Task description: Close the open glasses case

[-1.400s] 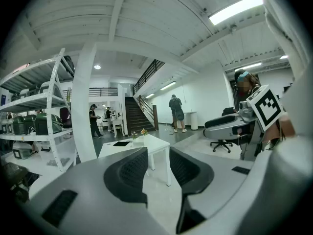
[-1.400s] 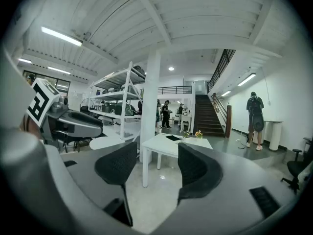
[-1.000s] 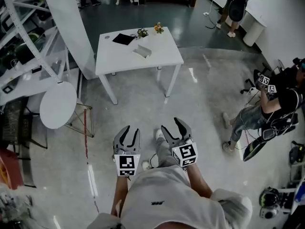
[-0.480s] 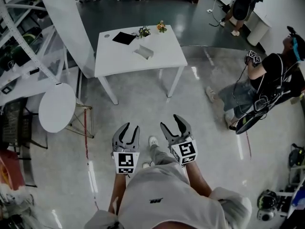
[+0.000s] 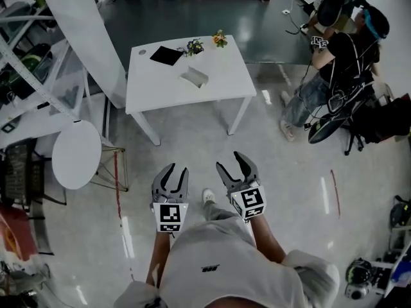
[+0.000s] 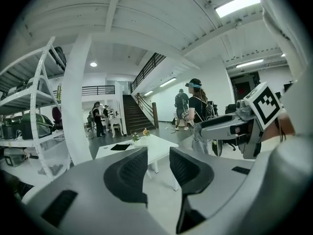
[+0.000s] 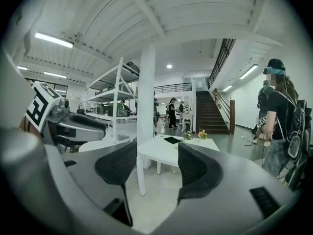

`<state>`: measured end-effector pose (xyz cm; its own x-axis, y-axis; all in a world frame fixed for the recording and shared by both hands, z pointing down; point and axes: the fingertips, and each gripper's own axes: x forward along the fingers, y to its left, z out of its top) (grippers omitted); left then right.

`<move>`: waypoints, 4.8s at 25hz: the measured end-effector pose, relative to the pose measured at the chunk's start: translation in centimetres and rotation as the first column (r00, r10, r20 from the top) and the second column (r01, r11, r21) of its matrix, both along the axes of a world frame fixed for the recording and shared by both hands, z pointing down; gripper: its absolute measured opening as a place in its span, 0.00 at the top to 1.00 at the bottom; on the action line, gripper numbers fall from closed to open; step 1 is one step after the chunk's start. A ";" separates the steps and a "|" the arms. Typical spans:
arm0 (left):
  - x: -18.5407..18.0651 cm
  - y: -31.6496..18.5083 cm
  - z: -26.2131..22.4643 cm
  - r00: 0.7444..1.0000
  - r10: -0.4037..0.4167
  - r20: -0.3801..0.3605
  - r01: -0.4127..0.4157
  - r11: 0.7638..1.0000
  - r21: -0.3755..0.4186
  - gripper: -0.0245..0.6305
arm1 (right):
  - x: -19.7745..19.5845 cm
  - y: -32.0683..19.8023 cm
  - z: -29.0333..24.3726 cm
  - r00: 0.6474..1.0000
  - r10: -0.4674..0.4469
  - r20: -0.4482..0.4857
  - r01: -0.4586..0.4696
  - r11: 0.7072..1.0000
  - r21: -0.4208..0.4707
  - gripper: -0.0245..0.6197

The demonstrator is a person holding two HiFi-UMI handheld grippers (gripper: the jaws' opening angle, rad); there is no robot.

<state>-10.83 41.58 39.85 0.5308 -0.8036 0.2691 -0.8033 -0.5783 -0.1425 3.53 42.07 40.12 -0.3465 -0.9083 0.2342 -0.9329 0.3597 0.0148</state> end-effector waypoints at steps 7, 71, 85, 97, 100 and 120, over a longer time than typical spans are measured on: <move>1.6 -4.5 -0.2 1.000 -0.028 0.007 0.029 1.000 -0.010 0.73 | 1.8 -4.7 -0.5 1.000 -0.019 0.006 0.019 1.000 -0.009 0.56; 5.3 -36.6 1.4 1.000 0.025 0.009 -0.025 0.999 -0.026 0.73 | 3.7 -36.2 1.6 1.000 -0.010 0.026 0.011 0.999 -0.051 0.59; 4.6 -43.1 1.9 0.996 0.088 -0.009 -0.088 0.996 -0.024 0.73 | 2.7 -42.0 1.7 0.999 0.043 0.013 -0.042 0.998 -0.041 0.59; 5.7 -46.8 2.7 0.992 0.126 -0.023 -0.127 0.991 -0.036 0.73 | 3.8 -44.6 2.6 0.996 0.090 -0.002 -0.090 0.994 -0.068 0.59; 6.1 -47.9 2.6 0.992 0.122 -0.022 -0.123 0.992 -0.032 0.73 | 4.1 -45.6 2.7 0.996 0.087 0.001 -0.086 0.994 -0.067 0.59; 10.0 -57.0 6.8 0.999 0.053 -0.013 -0.054 0.992 -0.117 0.73 | 8.0 -55.7 6.7 1.000 -0.004 0.001 0.004 0.987 -0.159 0.61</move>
